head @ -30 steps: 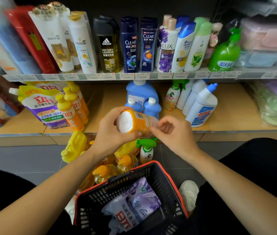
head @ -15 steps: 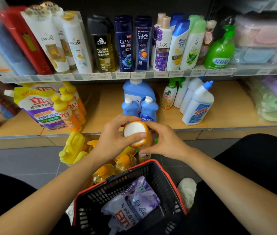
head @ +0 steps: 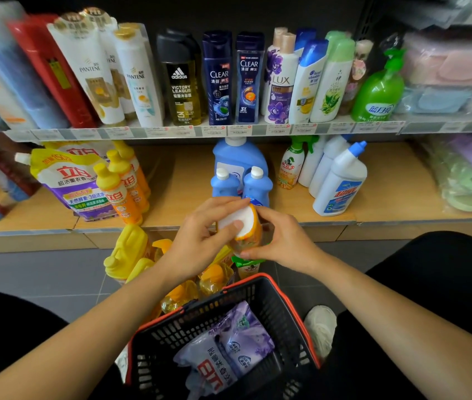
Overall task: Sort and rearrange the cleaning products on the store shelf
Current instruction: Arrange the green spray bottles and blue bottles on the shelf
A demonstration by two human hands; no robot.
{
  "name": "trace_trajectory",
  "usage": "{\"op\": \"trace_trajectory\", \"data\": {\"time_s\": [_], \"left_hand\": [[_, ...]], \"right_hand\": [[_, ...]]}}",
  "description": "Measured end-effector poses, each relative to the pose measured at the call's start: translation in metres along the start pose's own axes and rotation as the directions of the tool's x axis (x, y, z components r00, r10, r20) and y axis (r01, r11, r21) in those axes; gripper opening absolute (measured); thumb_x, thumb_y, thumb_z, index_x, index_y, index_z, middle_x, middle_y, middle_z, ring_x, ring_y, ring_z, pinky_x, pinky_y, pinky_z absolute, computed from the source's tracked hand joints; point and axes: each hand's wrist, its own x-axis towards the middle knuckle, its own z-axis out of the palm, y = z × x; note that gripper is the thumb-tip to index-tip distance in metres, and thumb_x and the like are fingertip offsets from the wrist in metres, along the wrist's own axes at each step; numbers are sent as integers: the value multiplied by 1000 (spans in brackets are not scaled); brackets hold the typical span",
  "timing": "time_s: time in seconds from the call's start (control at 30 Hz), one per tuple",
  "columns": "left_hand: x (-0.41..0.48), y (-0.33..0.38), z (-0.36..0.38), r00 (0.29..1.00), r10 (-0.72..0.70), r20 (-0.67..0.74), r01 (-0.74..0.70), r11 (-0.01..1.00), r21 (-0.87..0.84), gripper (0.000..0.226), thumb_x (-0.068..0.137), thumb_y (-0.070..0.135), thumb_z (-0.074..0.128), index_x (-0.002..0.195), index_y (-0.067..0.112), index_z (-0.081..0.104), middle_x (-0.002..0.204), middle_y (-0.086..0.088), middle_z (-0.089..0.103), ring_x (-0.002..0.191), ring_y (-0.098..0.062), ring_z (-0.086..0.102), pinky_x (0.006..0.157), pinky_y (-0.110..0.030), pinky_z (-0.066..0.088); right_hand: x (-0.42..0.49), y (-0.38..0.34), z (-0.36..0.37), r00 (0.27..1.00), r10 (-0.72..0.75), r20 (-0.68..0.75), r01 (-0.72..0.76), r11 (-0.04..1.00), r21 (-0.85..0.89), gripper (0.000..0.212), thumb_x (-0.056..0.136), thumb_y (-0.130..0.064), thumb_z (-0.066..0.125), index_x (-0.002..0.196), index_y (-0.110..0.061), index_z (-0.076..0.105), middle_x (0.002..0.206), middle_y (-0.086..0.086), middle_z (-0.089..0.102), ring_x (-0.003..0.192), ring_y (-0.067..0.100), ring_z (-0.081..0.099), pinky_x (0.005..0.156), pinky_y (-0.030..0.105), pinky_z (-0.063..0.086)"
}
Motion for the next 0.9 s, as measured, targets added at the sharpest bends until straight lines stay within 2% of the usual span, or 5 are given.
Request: {"op": "trace_trajectory", "data": {"time_s": [0.13,0.4,0.57,0.7,0.9], "left_hand": [[-5,3,1,992,76,97,-82,995,59,41,96,15,68,137,18,63,160,1,39,149,-9,34,116,-36,39],[-5,2,3,988,134,-70,-130,990,58,28,86,9,77,114,15,77,127,5,69,136,-8,52,118,-38,39],[-5,-5,4,944,175,-278,-177,984,18,16,76,7,86,92,9,81,105,-2,77,115,-14,69,104,-40,53],[-3,-12,0,901,118,-417,-124,992,14,13,81,15,85,92,15,80,91,4,79,81,-15,76,69,-40,62],[-4,-48,-3,983,-174,-63,184,960,213,41,86,26,80,125,18,69,115,5,73,102,-12,69,84,-41,60]], "right_hand": [[3,-2,-3,998,28,-62,-25,998,54,65,68,-28,92,126,-26,62,114,-5,72,107,14,69,92,35,56],[2,-4,-2,994,70,-87,-60,991,119,61,66,-31,92,121,-29,65,113,-4,73,108,15,68,94,41,56],[2,-5,-2,993,77,-87,-64,987,148,65,66,-32,91,125,-26,64,115,-4,73,111,15,67,98,45,54],[5,-4,-5,989,107,-100,-86,976,199,67,67,-29,91,128,-25,62,117,-4,73,112,13,67,95,38,55],[9,-2,-12,971,179,-158,-108,920,377,49,70,-16,88,112,-30,67,111,-2,75,105,13,70,80,22,56]]}}
